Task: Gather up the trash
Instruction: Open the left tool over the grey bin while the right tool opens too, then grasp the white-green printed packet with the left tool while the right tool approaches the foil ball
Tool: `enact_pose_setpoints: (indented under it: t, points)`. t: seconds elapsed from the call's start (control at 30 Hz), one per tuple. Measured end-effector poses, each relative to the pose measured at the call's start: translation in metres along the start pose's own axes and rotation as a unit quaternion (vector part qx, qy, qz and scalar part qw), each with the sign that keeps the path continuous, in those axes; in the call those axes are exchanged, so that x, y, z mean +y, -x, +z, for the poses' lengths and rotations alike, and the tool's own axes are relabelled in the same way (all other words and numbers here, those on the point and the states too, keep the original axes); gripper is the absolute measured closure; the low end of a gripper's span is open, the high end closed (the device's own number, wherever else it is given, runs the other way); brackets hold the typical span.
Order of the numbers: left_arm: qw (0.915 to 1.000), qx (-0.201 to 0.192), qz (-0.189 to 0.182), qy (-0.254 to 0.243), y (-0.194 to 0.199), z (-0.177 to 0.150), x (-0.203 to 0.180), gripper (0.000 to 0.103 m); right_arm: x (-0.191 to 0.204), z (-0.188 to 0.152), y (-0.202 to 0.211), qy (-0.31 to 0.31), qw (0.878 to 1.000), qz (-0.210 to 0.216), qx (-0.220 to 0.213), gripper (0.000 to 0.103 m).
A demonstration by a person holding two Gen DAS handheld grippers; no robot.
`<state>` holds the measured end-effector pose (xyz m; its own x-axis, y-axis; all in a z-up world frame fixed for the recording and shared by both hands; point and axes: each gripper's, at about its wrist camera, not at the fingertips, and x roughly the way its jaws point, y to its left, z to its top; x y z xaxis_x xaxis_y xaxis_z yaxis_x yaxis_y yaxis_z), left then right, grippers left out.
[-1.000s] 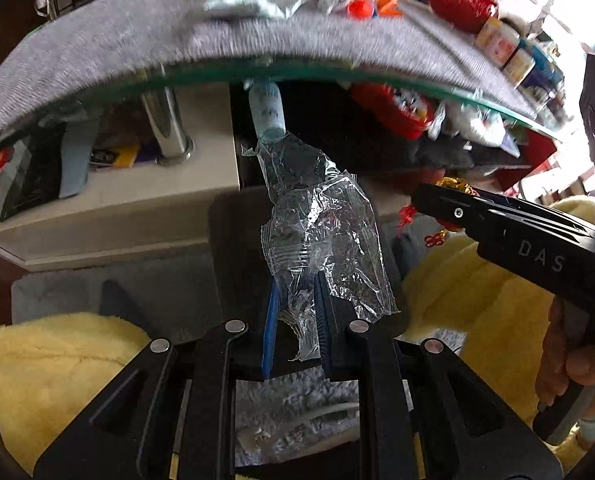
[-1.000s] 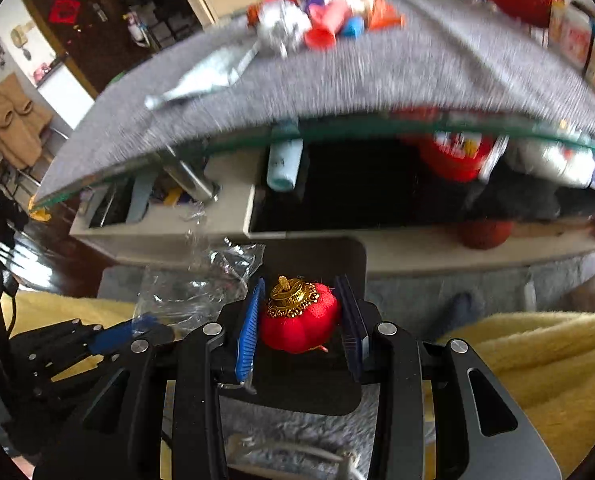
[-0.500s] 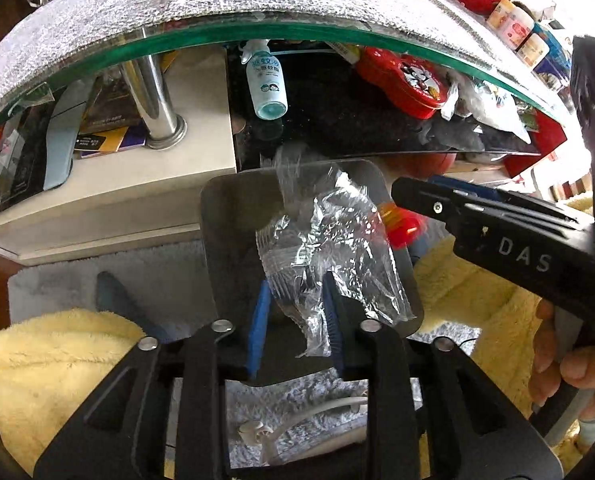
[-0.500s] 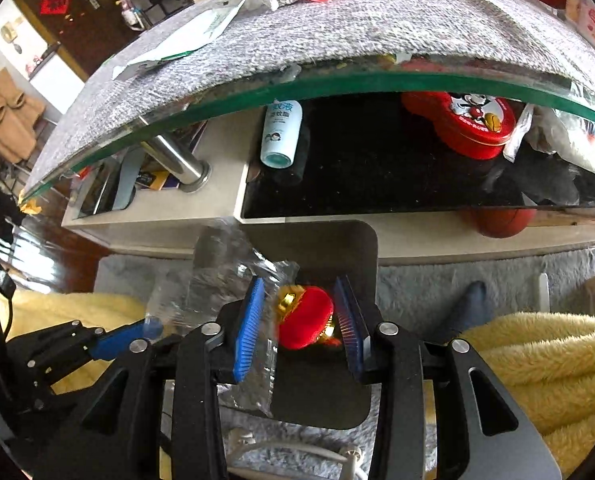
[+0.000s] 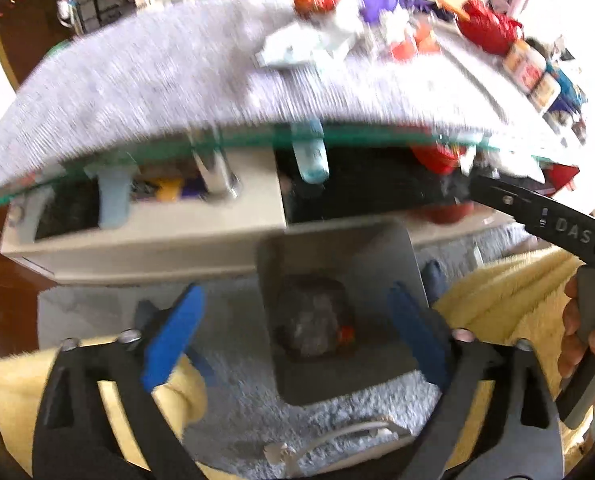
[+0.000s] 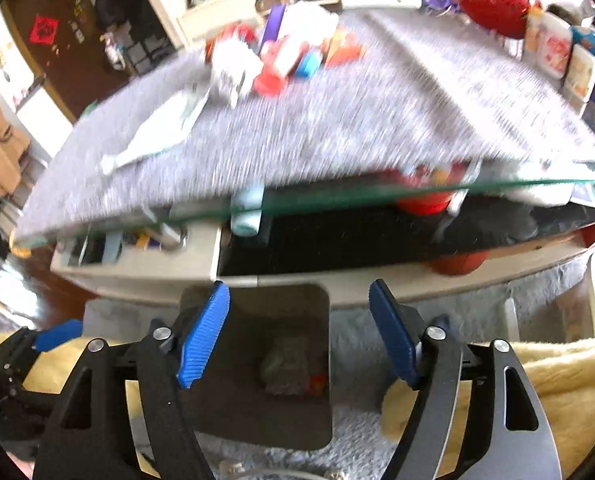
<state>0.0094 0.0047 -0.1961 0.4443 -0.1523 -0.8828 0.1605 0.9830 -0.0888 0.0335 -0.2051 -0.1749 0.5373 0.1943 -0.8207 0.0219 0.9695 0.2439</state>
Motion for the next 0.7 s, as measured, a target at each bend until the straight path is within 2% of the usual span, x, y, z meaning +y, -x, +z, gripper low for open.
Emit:
enact_pose_setpoints:
  t: [0.03,0.17,0.33,0.7]
  points:
    - [1.0000,-0.009,-0.001,0.001,0.006,0.006,0.002,0.008,-0.001,0.004,0.004,-0.002,1.000,-0.001,-0.007,0.019]
    - [0.9994,-0.035,-0.002,0.003,0.023,0.027,0.004,0.008,-0.004,0.027,0.020,-0.002,0.999,-0.003,-0.035,0.019]
    - [0.9986,-0.051,-0.010,-0.006,0.032,0.053,0.001,0.008,-0.004,0.051,0.023,0.001,0.999,-0.005,-0.048,0.019]
    - [0.9988,-0.046,-0.009,-0.009,0.003,0.107,0.000,0.008,0.017,0.098,-0.008,0.016,0.999,0.011,-0.044,0.019]
